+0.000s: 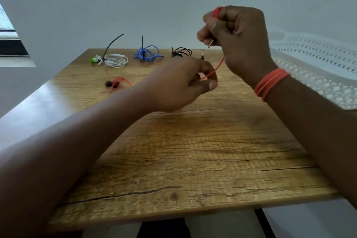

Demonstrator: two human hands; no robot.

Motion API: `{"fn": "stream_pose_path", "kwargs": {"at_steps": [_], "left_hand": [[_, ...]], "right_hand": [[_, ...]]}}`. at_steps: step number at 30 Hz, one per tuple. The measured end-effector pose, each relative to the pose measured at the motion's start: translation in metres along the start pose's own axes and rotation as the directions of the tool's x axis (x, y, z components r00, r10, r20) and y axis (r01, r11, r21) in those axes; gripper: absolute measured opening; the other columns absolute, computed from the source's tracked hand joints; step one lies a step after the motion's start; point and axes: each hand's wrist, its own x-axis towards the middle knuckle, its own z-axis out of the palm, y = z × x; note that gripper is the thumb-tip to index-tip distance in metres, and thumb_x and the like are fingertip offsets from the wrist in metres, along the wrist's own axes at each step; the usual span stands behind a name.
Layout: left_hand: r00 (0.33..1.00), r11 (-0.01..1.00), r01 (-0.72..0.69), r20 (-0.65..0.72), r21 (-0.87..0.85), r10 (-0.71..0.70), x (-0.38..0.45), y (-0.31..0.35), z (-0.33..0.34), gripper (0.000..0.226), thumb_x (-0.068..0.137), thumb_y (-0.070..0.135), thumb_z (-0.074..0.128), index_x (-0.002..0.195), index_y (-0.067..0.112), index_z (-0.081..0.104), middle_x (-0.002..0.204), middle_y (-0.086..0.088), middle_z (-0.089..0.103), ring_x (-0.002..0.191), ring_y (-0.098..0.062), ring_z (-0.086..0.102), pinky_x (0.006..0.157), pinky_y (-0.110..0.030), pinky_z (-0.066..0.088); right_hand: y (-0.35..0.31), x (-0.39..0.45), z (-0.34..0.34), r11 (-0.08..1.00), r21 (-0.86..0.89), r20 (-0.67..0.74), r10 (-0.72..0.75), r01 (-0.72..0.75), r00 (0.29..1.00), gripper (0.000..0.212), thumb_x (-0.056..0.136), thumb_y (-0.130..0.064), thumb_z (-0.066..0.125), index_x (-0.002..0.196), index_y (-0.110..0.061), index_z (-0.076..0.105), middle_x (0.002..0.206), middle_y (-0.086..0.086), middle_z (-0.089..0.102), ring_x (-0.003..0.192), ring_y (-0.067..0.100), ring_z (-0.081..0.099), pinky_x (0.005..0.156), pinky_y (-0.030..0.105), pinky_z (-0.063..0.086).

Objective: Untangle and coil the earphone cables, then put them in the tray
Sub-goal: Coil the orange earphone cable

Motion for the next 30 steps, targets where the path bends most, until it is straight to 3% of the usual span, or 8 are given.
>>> {"fn": "stream_pose_path", "kwargs": {"at_steps": [3,7,11,16,20,24,27,30], "left_hand": [[0.979,1.0,0.014,-0.204,0.014,-0.011,0.001,-0.005,-0.012,0.016,0.094,0.037,0.058,0.091,0.025,0.068,0.065,0.009,0.06,0.058,-0.003,0.053,0.059,-0.027,0.04],[0.853,0.996,0.085,-0.518,0.007,-0.069,0.002,-0.015,-0.032,0.024,0.094,0.041,0.057,0.092,0.022,0.071,0.064,0.001,0.063,0.052,-0.008,0.05,0.054,-0.025,0.04],[0.801,0.99,0.142,-0.587,-0.003,-0.117,0.0,-0.028,-0.041,0.033,0.093,0.051,0.053,0.087,0.023,0.07,0.071,-0.005,0.067,0.058,-0.018,0.055,0.058,-0.035,0.046],[0.786,0.974,0.226,-0.59,-0.002,-0.184,0.002,-0.037,-0.037,0.034,0.092,0.054,0.053,0.086,0.024,0.068,0.071,0.007,0.064,0.065,-0.011,0.059,0.065,-0.036,0.051],[0.881,0.978,0.203,-0.429,-0.042,-0.201,0.002,-0.032,-0.031,0.033,0.096,0.049,0.048,0.083,0.025,0.066,0.054,0.005,0.054,0.042,-0.004,0.044,0.048,-0.028,0.034],[0.993,0.971,0.057,-0.086,-0.23,-0.079,-0.001,-0.013,-0.023,0.032,0.101,0.036,0.043,0.093,0.016,0.066,0.042,0.008,0.044,0.036,-0.003,0.039,0.042,-0.017,0.033],[0.998,0.978,0.036,-0.036,-0.205,-0.044,-0.001,-0.005,-0.013,0.036,0.101,0.036,0.042,0.102,0.006,0.064,0.049,0.005,0.052,0.039,-0.002,0.046,0.045,-0.013,0.037],[0.995,0.997,0.0,0.101,-0.081,0.008,-0.003,-0.002,-0.004,0.03,0.099,0.035,0.048,0.113,0.016,0.066,0.056,0.005,0.06,0.049,-0.002,0.058,0.054,-0.013,0.043]], "right_hand": [[0.006,0.0,0.001,0.979,-0.204,0.087,0.017,0.001,0.996,0.019,0.095,-0.014,0.056,0.091,-0.001,0.07,0.072,0.002,0.072,0.064,0.006,0.069,0.069,0.025,0.055],[0.006,-0.005,0.001,0.964,-0.23,0.229,0.184,-0.131,0.956,0.024,0.097,-0.016,0.055,0.089,0.002,0.069,0.068,0.013,0.069,0.059,0.017,0.068,0.061,0.025,0.056],[-0.004,-0.008,0.004,0.972,-0.077,0.376,0.235,-0.223,0.896,0.036,0.102,-0.021,0.046,0.088,0.007,0.066,0.056,0.006,0.054,0.05,0.017,0.058,0.049,0.022,0.046],[-0.014,-0.011,0.001,0.862,0.14,0.605,0.314,-0.486,0.732,0.048,0.104,-0.035,0.036,0.075,-0.004,0.059,0.052,0.001,0.036,0.046,0.016,0.043,0.046,0.023,0.036],[-0.023,-0.008,0.0,0.684,0.466,0.601,0.221,-0.561,0.768,0.037,0.103,-0.03,0.042,0.077,-0.009,0.057,0.051,-0.003,0.042,0.047,0.013,0.045,0.048,0.021,0.038],[-0.026,-0.006,-0.004,0.259,0.762,0.57,0.165,-0.594,0.805,0.028,0.102,-0.021,0.043,0.09,-0.004,0.06,0.061,0.0,0.061,0.054,0.01,0.063,0.047,0.021,0.053],[-0.024,-0.004,-0.004,0.25,0.834,0.477,0.124,-0.492,0.87,0.024,0.1,-0.007,0.043,0.098,0.008,0.062,0.081,0.011,0.071,0.081,0.019,0.072,0.067,0.021,0.059],[-0.02,0.0,-0.005,0.402,0.835,0.354,0.128,-0.375,0.927,0.023,0.098,0.001,0.045,0.112,0.015,0.056,0.099,0.019,0.069,0.097,0.027,0.07,0.082,0.025,0.057]]}}
